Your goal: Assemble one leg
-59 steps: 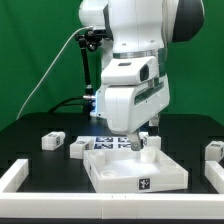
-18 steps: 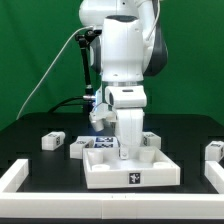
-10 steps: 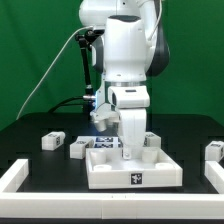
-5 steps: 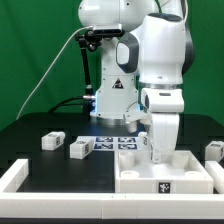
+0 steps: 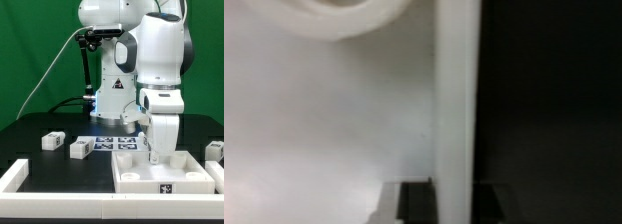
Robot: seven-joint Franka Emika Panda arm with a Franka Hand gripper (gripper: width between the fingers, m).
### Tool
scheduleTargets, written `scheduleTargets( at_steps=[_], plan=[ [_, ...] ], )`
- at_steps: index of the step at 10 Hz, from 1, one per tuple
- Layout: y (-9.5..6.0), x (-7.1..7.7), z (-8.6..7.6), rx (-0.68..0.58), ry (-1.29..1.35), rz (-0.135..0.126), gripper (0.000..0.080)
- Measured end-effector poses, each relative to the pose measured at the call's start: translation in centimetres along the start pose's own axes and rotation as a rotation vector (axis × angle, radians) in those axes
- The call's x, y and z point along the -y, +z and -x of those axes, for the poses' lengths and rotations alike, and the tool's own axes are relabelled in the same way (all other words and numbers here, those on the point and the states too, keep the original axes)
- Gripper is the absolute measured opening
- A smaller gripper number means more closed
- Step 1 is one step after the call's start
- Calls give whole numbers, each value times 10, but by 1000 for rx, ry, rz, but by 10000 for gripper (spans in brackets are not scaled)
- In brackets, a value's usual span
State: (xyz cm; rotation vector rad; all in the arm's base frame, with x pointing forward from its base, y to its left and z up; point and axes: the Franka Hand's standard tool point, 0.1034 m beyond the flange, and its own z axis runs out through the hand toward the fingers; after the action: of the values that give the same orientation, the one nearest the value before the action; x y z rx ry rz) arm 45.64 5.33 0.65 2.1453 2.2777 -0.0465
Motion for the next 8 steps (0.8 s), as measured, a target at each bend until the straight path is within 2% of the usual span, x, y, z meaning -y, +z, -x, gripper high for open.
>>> scheduleTargets(
  at_steps=[4, 6, 8],
  plan=[
    [-1, -26, -2, 0, 4, 19, 60],
    [-1, -30, -9, -4, 34, 24, 60],
    [-2, -33, -18, 3, 73, 8, 60]
  ],
)
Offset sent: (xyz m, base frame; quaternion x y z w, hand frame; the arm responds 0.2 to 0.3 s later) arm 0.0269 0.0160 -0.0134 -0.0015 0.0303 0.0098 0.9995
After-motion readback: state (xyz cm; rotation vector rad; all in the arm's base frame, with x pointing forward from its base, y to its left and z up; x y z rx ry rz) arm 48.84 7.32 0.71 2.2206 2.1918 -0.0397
